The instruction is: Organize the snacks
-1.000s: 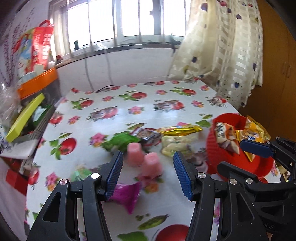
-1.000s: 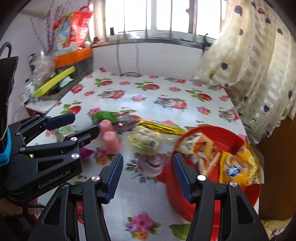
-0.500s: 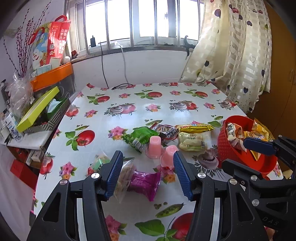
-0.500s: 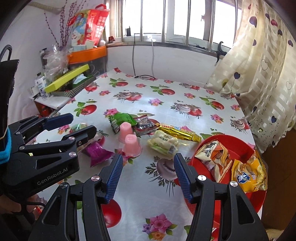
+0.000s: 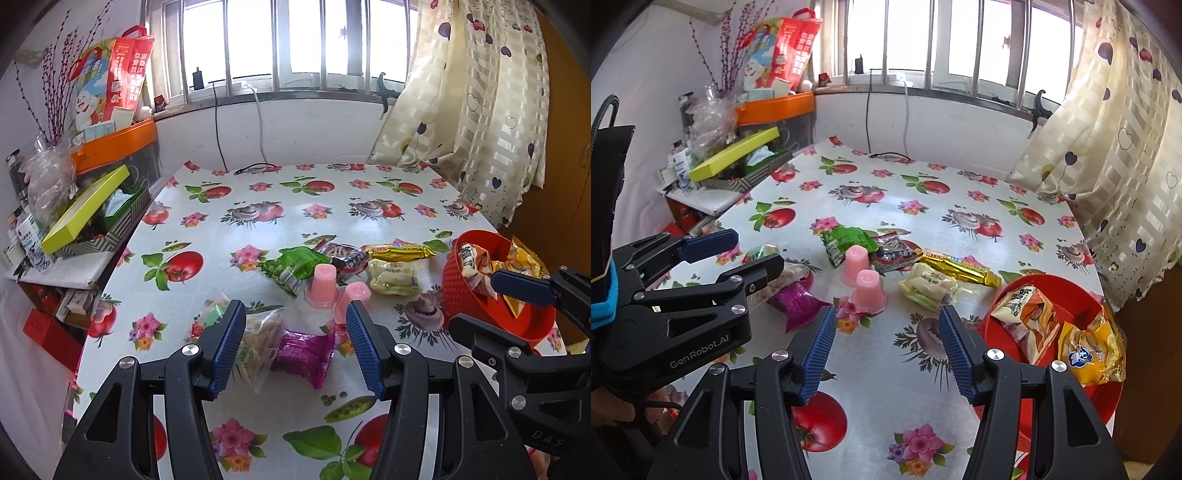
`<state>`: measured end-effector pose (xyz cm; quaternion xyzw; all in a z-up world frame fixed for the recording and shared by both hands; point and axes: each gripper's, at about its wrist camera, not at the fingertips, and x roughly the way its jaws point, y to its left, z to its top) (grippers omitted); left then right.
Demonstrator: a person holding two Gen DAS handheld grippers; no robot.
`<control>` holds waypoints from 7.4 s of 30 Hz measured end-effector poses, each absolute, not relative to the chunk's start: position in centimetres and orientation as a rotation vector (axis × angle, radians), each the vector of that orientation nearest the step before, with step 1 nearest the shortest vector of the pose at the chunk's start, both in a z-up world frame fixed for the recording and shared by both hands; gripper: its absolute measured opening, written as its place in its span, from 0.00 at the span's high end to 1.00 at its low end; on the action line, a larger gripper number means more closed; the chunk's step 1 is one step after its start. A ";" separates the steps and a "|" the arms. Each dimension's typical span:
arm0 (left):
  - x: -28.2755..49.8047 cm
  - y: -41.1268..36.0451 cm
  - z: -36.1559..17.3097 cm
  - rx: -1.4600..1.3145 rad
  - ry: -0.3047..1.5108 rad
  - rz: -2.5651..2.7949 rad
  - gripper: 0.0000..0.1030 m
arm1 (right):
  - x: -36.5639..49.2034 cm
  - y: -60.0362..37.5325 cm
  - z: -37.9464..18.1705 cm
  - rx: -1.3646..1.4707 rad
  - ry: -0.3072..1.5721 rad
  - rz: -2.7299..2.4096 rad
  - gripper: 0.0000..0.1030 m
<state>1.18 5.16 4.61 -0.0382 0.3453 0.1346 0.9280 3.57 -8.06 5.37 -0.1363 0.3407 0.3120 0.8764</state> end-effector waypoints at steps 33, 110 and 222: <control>1.3 12.6 -0.7 -0.258 0.795 0.196 0.44 | 5.9 -6.2 2.3 -0.271 0.813 0.663 0.45; 5.3 16.3 -4.5 -0.311 0.879 0.260 0.56 | 11.5 -0.8 -2.8 -0.271 0.855 0.717 0.78; 14.1 -12.9 1.2 -0.056 0.848 -0.406 0.57 | 10.0 -27.8 0.5 -0.006 0.790 0.248 0.78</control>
